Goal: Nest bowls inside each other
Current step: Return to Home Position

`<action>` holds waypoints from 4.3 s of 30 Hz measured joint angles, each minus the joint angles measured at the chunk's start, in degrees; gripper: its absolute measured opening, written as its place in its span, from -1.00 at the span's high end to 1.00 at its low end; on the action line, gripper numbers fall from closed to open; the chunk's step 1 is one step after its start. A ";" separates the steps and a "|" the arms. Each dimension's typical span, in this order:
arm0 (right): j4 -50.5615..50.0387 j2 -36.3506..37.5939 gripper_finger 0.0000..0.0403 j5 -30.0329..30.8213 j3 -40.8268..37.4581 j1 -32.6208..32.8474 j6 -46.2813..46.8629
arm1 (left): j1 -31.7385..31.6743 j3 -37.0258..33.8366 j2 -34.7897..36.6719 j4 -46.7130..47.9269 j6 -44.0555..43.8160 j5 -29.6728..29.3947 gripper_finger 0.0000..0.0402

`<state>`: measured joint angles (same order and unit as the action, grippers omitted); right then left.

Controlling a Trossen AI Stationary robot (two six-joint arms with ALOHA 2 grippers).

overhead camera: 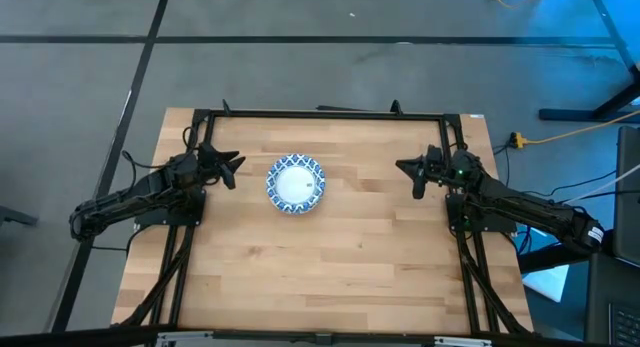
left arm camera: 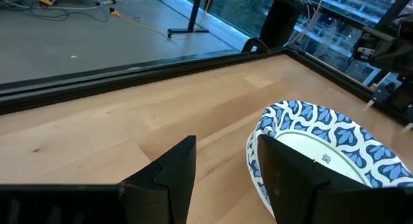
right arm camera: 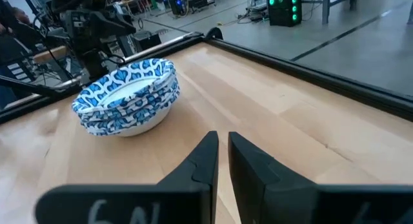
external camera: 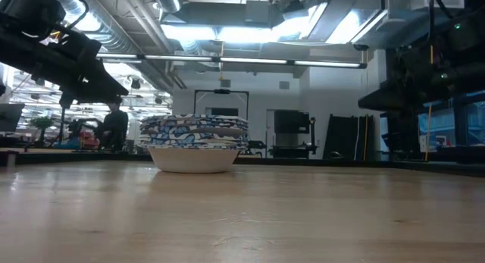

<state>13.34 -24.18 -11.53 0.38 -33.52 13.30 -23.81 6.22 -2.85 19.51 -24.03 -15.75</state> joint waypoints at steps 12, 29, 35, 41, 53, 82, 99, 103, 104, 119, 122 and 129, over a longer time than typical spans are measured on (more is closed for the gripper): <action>-2.99 -0.04 0.81 0.00 0.00 0.00 3.00 | 0.00 -0.02 -0.02 0.00 -0.15 0.02 0.20; -2.92 -0.04 0.81 -0.07 0.02 0.00 4.46 | 0.00 -0.15 -0.01 -6.79 4.96 3.41 0.20; -2.89 -0.04 0.81 -0.09 0.02 0.00 4.46 | 0.00 -0.70 -0.13 -3.82 3.83 3.28 0.20; -2.90 -0.04 0.81 -0.09 0.04 0.00 4.37 | -0.02 -0.70 -0.02 -3.82 3.59 3.26 0.20; -2.90 -0.04 0.81 -0.09 0.04 0.00 4.35 | -0.01 -0.70 -0.02 -3.76 3.54 3.23 0.20; -2.90 -0.07 0.81 -0.09 0.04 0.00 4.42 | 0.00 -0.70 -0.02 -3.69 3.61 3.21 0.20; -2.88 -0.07 0.81 17.53 0.07 -0.02 -15.90 | -0.02 -0.70 -0.02 -3.69 3.63 3.19 0.20; -2.88 -0.07 0.81 17.51 0.07 -0.02 -15.19 | -0.01 -0.70 -0.02 -3.68 3.63 3.19 0.20; -2.88 -0.07 0.81 17.51 0.07 -0.02 -15.16 | -0.01 -0.70 -0.02 -3.69 3.63 3.19 0.20; -2.90 -0.07 0.81 17.51 0.07 -0.02 -15.17 | -0.01 -0.70 -0.02 -3.69 3.63 3.19 0.20; -2.90 -0.07 0.81 17.51 0.07 -0.02 -15.06 | -0.01 -0.70 -0.02 -3.68 3.63 3.19 0.20; -2.90 -0.07 0.81 17.51 0.07 -0.02 -15.17 | 0.00 -0.70 -0.02 -3.68 3.63 3.19 0.20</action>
<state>10.44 -24.25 5.98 0.45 -33.54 -1.87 -23.81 5.52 -2.87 15.83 -20.40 -12.56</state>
